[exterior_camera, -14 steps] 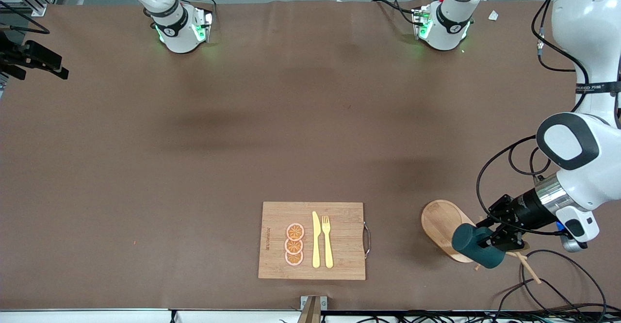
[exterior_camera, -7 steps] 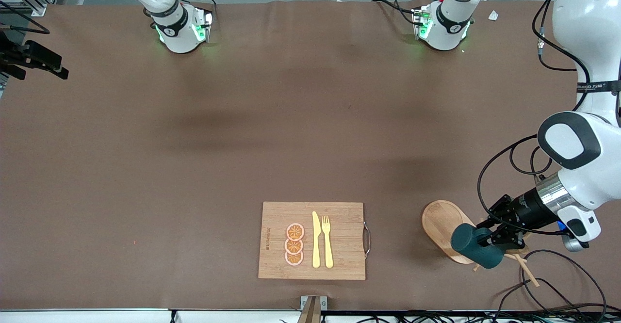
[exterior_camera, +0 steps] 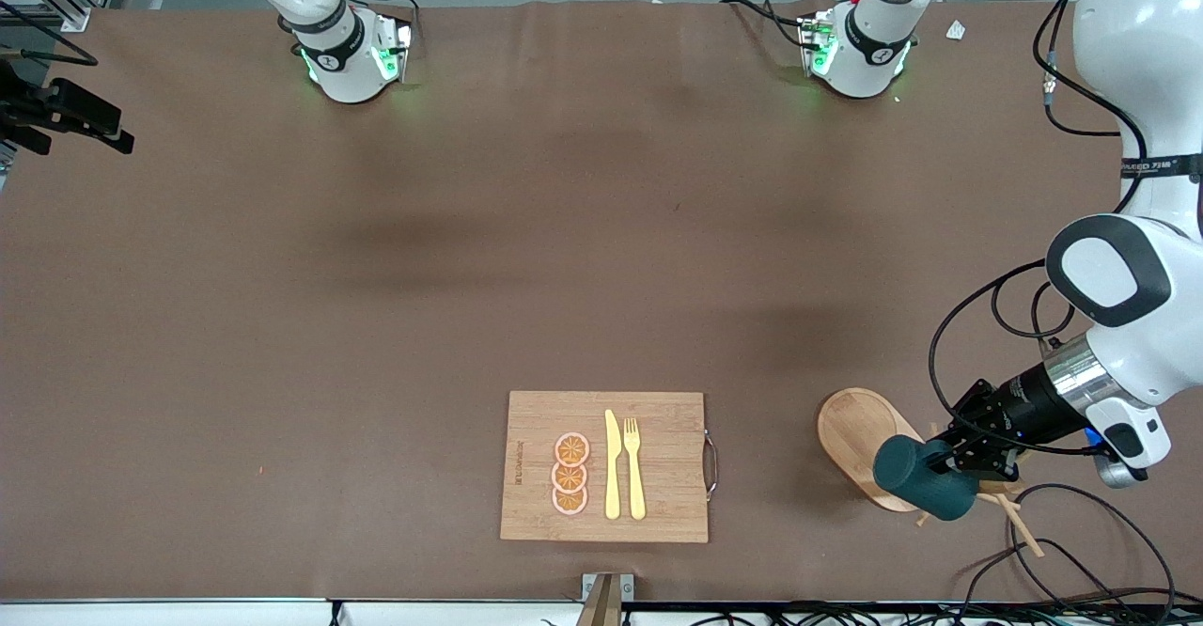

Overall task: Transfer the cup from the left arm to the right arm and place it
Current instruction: 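Lift the teal mug off the stand peg with the left gripper, then carry the mug to mid-table with the left gripper while the right gripper approaches, then grasp the mug with the right gripper while the left gripper holds it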

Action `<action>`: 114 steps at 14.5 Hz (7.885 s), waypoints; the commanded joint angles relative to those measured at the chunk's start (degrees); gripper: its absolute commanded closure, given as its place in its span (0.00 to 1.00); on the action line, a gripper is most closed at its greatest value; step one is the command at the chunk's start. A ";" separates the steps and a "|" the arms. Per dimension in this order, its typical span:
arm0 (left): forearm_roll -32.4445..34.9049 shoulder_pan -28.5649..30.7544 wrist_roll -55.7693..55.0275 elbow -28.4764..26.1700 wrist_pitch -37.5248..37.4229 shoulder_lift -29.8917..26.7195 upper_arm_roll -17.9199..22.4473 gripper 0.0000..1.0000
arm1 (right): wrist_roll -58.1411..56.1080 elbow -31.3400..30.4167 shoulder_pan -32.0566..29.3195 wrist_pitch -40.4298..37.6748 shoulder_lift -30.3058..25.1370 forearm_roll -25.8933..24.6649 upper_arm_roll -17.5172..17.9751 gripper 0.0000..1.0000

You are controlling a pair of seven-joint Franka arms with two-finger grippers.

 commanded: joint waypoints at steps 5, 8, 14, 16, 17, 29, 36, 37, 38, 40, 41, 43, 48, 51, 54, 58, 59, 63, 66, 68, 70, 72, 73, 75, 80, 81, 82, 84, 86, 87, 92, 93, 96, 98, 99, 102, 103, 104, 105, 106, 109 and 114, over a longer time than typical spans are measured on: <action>-0.53 -0.03 -0.77 -0.96 -2.69 -2.19 0.07 0.82 | 0.65 -1.08 0.72 -0.09 -1.50 -0.59 -0.11 0.00; -0.52 -0.11 -0.77 -0.96 -3.83 -2.98 0.07 0.83 | 0.65 -1.08 0.72 -0.09 -1.50 -0.51 -0.11 0.00; -0.18 -0.56 -1.12 -0.96 -7.34 -6.14 -0.72 0.86 | 0.74 -1.08 0.72 0.00 -1.50 -0.51 -0.11 0.00; 0.35 -0.64 -1.03 -1.23 -8.49 -7.81 -2.56 0.90 | 0.74 -1.08 0.64 0.00 -1.50 -0.51 -0.11 0.00; 0.44 -0.99 -1.03 -1.40 -8.66 -8.43 -2.92 0.92 | 0.65 -1.08 0.64 0.00 -1.50 -0.51 -0.11 0.00; 39.86 -33.92 -20.09 -0.96 -4.82 -5.81 -3.36 0.98 | 0.56 -0.99 0.37 -0.09 -1.32 -0.51 -0.20 0.00; 80.01 -49.32 -35.64 -0.70 -3.48 5.08 -2.83 0.98 | 0.47 -0.99 0.11 -0.09 -1.32 -0.51 -0.38 0.00; 84.42 -50.81 -38.27 -0.70 -3.48 6.23 -2.75 0.98 | 0.47 -0.99 0.11 -0.09 -1.32 -0.51 -0.46 0.00; 87.51 -51.61 -40.30 -0.70 -3.48 7.20 -2.75 0.98 | 0.47 -0.99 0.11 -0.09 -1.32 -0.51 -0.46 0.00; 94.53 -54.42 -43.64 -0.70 -3.57 9.57 -2.49 0.98 | 0.47 -0.99 0.02 -0.09 -1.32 -0.51 -0.46 0.00; 100.23 -55.48 -45.40 -0.70 -3.66 10.80 -2.48 0.98 | 0.47 -0.99 0.02 -0.09 -1.32 -0.51 -0.55 0.00; 109.21 -56.27 -52.49 -0.53 -3.66 13.96 -2.31 0.98 | 0.47 -0.99 -0.07 -0.09 -1.32 -0.51 -0.55 0.00; 119.87 -61.02 -69.90 0.35 -4.18 18.98 -2.22 0.96 | 0.74 -0.55 -0.24 -0.18 -1.24 -0.51 -0.55 0.00; 124.36 -63.39 -77.04 0.09 -8.47 21.88 -2.31 0.93 | 0.91 0.24 -0.24 -0.09 -1.15 -0.51 -0.55 0.00; 125.33 -64.71 -77.23 0.09 -9.46 23.82 -2.31 0.88 | 1.18 0.50 -0.33 -0.09 -1.06 -0.51 -0.55 0.00; 125.07 -66.03 -78.01 -0.17 -13.67 23.56 -2.48 0.00 | 1.18 0.59 -0.24 -0.09 -0.97 -0.51 -0.55 0.00; 124.55 -66.82 -78.98 -0.17 -13.85 23.65 -2.48 0.00 | 1.26 0.59 -0.33 0.00 -0.97 -0.51 -0.55 0.00; 113.78 -70.77 -87.58 -0.17 -21.64 21.72 -4.50 0.00 | 1.18 0.59 -0.42 0.17 0.08 -0.42 -0.55 0.00; 105.67 -71.13 -87.60 0.18 -24.04 18.73 -9.76 0.00 | 0.92 0.59 -0.60 0.78 2.54 -0.33 -0.55 0.00; 99.35 -71.13 -87.25 0.09 -25.71 14.70 -11.53 0.00 | 0.65 0.59 -0.77 1.40 4.99 -0.07 -0.55 0.00; 93.29 -70.78 -85.42 0.09 -26.16 10.14 -11.89 0.00 | 0.65 0.59 -0.86 1.58 7.19 -0.15 -0.64 0.00; 84.07 -69.73 -82.16 0.18 -26.16 4.34 -11.63 0.00 | 0.56 1.20 -1.64 1.49 9.74 0.02 -0.64 0.00; 79.24 -67.72 -81.54 0.09 -26.24 0.57 -11.36 0.00 | 0.48 1.47 -1.91 1.58 11.32 0.02 -0.64 0.00; 73.77 -63.59 -77.69 0.09 -26.24 -4.90 -11.45 0.00 | 0.30 2.17 -1.91 1.58 13.26 -0.15 -0.55 0.00; 63.03 -49.28 -62.68 0.09 -27.21 -14.22 -11.53 0.00 | 2.49 -2.65 0.19 7.80 15.20 4.31 -0.29 0.00; 60.93 -46.03 -57.85 0.18 -27.73 -15.37 -11.45 0.00 | 5.28 -3.79 1.33 9.12 15.29 4.50 -0.29 0.00; 58.82 -42.86 -53.46 0.18 -27.83 -16.68 -11.53 0.00 | 7.31 -4.85 2.56 10.18 15.29 4.50 -0.29 0.00; 54.51 -35.66 -44.06 0.18 -27.83 -18.62 -11.54 0.00 | 9.08 -7.65 4.93 13.16 15.29 4.59 -0.29 0.00; 50.91 -28.81 -35.00 0.18 -27.83 -19.85 -11.54 0.00 | 13.98 -9.77 7.04 15.72 15.20 4.68 -0.20 0.00; 49.59 -24.94 -30.17 0.09 -27.83 -20.29 -11.62 0.00 | 16.27 -10.30 8.62 16.77 15.29 4.68 -0.20 0.00; 43.33 -10.69 -6.62 0.18 -29.58 -20.48 -11.80 0.00 | 29.10 -17.23 17.14 27.92 15.29 4.94 -0.20 0.00; 42.03 -7.97 -0.13 0.18 -29.67 -20.56 -11.89 0.00 | 31.13 -18.73 18.81 30.47 15.29 5.03 -0.20 0.00; 38.68 -1.54 13.60 0.18 -32.29 -21.79 -11.80 0.00 | 36.84 -22.77 23.47 37.94 15.46 5.38 -0.20 0.00; 38.50 1.80 23.44 0.27 -34.50 -23.27 -11.62 0.00 | 39.57 -25.41 26.46 43.04 16.08 6.26 -0.20 0.00; 38.41 3.21 28.02 0.27 -35.38 -24.07 -11.62 0.00 | 40.98 -26.29 27.78 45.24 16.51 6.26 -0.20 0.00; 38.32 5.07 37.01 0.09 -39.15 -26.17 -11.45 0.00 | 43.45 -26.92 31.12 50.17 19.58 6.26 -0.20 0.00; 37.97 5.16 39.20 0.09 -40.73 -26.45 -11.27 0.00 | 43.54 -26.92 32.09 52.27 20.73 6.26 -0.20 0.00; 37.01 4.64 41.84 -0.17 -42.57 -27.76 -9.71 0.00 | 43.45 -26.92 32.88 53.86 21.87 6.26 -0.20 0.00; 35.70 4.11 44.65 -0.96 -43.46 -29.08 -7.86 0.00 | 43.45 -26.92 33.67 55.00 22.84 6.17 -0.20 0.00; 33.25 2.71 46.94 -3.31 -43.91 -31.09 -5.58 0.00 | 43.45 -26.92 34.64 56.76 23.80 6.17 -0.20 0.00; 29.53 -7.30 47.23 -11.75 -43.91 -38.47 5.05 0.00 | 43.45 -27.18 36.84 60.45 26.36 6.09 -0.29 0.00; 26.99 -10.66 46.34 -16.87 -43.38 -43.15 7.27 0.00 | 43.19 -27.18 37.55 62.31 27.77 5.56 -0.29 0.49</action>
